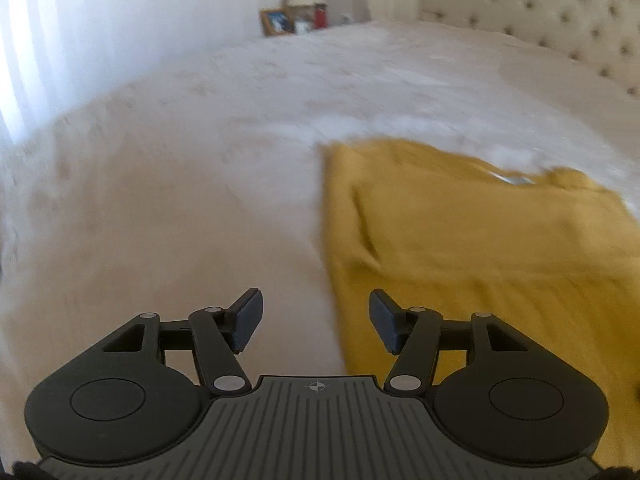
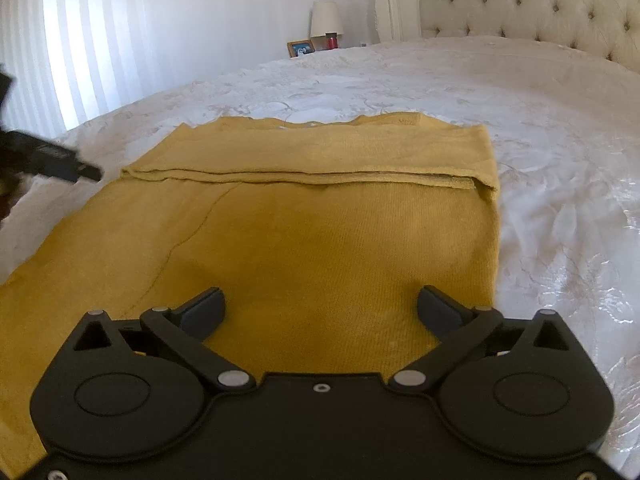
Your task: Fold small clothes
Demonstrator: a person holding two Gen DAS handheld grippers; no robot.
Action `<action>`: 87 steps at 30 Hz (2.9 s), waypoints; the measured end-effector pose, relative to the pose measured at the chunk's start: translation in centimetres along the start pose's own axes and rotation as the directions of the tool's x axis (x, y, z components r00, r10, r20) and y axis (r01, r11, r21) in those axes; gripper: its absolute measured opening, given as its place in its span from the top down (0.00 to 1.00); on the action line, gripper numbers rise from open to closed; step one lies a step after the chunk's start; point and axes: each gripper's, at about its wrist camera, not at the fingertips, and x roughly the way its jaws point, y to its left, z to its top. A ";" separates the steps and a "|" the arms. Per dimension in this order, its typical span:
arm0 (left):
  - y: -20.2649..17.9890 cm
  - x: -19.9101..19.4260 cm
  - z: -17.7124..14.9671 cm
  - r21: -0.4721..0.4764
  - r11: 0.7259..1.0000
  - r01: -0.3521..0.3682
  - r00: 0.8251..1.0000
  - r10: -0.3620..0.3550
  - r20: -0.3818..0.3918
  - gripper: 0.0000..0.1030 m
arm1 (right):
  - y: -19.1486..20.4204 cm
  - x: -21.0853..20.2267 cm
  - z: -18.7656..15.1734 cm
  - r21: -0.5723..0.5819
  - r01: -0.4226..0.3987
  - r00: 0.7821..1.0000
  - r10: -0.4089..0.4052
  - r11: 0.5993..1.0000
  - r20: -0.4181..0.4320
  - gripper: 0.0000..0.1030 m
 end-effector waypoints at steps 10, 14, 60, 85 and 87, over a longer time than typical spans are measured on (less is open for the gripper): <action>-2.1 -6.2 -6.7 0.028 0.995 0.097 0.995 -0.097 -0.016 0.21 | 1.0 -0.9 0.2 -0.002 0.048 0.993 -0.048 0.999 -0.107 0.01; -2.8 -8.1 -9.6 0.084 0.993 0.086 0.996 -0.084 -0.032 0.20 | 1.9 -3.4 -0.8 -0.002 0.071 0.985 -0.071 0.997 -0.154 0.01; 0.8 -9.8 -17.1 0.004 0.994 0.105 0.992 -0.105 -0.072 0.00 | 0.5 -13.6 -8.4 0.422 0.053 0.986 0.020 0.905 -0.166 0.00; 0.8 -10.8 -16.7 0.071 0.955 0.289 0.955 -0.283 -0.085 0.36 | 0.2 -13.9 -8.3 0.435 0.010 0.984 0.070 0.900 -0.167 0.00; 0.8 -10.7 -16.6 0.061 0.956 0.285 0.957 -0.280 -0.080 0.43 | 0.1 -14.0 -8.3 0.441 0.001 0.981 0.084 0.898 -0.173 0.00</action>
